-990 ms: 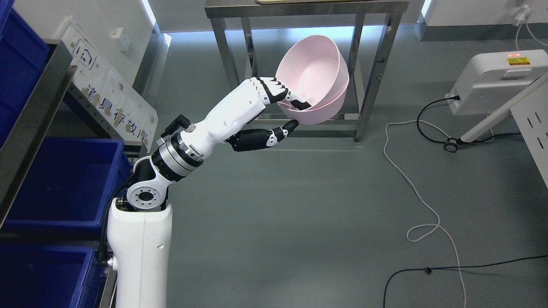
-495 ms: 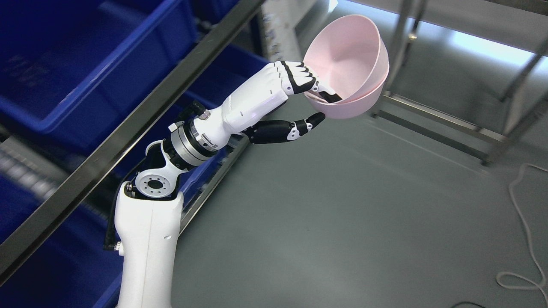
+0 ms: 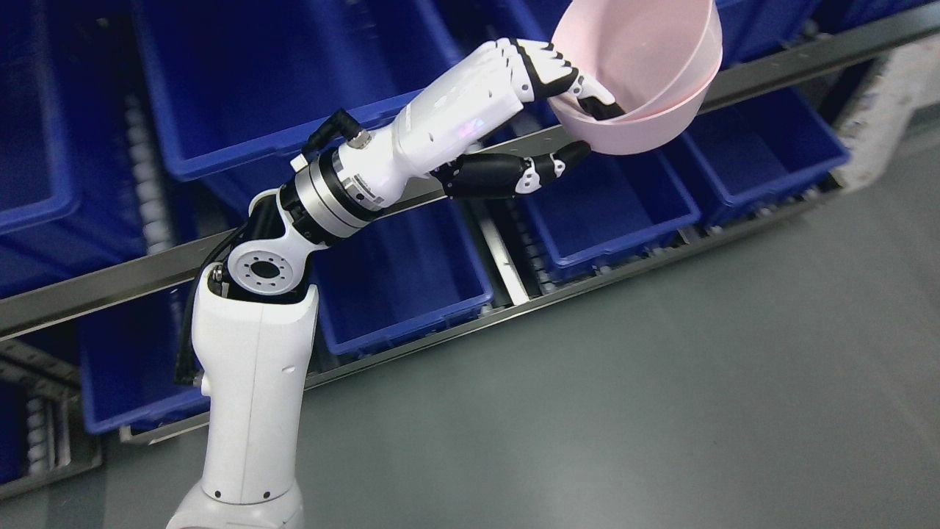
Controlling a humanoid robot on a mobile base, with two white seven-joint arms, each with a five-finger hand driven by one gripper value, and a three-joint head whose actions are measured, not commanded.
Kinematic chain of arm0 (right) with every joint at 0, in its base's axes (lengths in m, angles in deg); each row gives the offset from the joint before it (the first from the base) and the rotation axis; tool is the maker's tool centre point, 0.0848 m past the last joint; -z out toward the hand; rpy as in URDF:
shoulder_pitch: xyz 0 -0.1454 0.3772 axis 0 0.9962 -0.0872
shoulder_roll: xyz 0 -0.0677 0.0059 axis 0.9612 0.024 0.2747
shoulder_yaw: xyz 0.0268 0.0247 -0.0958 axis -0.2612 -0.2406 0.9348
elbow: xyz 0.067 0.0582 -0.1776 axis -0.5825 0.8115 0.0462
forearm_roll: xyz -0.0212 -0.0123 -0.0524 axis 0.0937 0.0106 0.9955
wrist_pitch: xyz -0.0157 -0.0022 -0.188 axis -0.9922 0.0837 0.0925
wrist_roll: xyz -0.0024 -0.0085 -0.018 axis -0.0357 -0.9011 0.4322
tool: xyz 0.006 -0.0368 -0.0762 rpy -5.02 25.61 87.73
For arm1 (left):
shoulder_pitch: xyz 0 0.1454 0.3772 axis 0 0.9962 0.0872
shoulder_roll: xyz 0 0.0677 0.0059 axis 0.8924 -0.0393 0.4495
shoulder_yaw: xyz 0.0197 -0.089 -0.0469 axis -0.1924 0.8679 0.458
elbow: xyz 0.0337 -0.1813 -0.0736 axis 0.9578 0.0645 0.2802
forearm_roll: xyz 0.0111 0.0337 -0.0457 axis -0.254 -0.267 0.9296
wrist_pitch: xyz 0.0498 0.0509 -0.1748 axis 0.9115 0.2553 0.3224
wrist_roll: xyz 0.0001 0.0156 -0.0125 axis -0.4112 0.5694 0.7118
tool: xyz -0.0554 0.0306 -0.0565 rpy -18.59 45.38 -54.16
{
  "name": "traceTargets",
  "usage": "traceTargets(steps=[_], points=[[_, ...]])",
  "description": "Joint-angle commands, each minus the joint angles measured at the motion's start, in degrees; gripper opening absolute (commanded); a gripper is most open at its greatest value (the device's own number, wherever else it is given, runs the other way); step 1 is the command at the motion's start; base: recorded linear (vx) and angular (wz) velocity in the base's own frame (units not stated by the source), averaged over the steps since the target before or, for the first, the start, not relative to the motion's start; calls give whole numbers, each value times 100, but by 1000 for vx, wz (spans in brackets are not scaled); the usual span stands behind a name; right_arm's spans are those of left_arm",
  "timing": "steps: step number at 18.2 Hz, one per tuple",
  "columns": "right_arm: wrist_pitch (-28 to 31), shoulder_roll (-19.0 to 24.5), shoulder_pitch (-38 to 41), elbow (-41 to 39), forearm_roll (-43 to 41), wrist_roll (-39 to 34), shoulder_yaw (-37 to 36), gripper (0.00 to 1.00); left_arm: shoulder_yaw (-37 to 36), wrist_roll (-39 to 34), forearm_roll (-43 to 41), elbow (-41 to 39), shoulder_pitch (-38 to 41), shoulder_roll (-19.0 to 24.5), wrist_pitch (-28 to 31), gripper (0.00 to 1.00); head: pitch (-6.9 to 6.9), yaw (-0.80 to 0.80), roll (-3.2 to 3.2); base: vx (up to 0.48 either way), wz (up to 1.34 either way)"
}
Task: Stack pink IKEA bowls on left shelf middle
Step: 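Carry the stacked bowls in the left hand while turning to the bin shelf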
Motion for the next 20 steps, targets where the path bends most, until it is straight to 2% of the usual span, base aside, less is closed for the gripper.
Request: traceTargets(steps=[1,5,9,16,20], points=[[1,-100,0,-100,-9,-6,-26,100,134,78,-40,121,-461,99,190,13,0,0,0,-30,1076],[1,-100,0,-100,-9,-6,-26,100,619,228,-83,884,-891,99,401,13,-1,0,0,18,807],[1,-100,0,-100,-9,-6,-26,100,821,228,-724,1825,-1138,298,445,13,-1,0,0,82,408],[1,-100,0,-100,-9,-6,-26,100,777,211,-1340,3512,-1753,255,436,14,-1,0,0,122,187],[1,-100,0,-100,-9,-6,-26,100,725,202,-1420,3848,-1824,254,428,14,-2,0,0,164,11]])
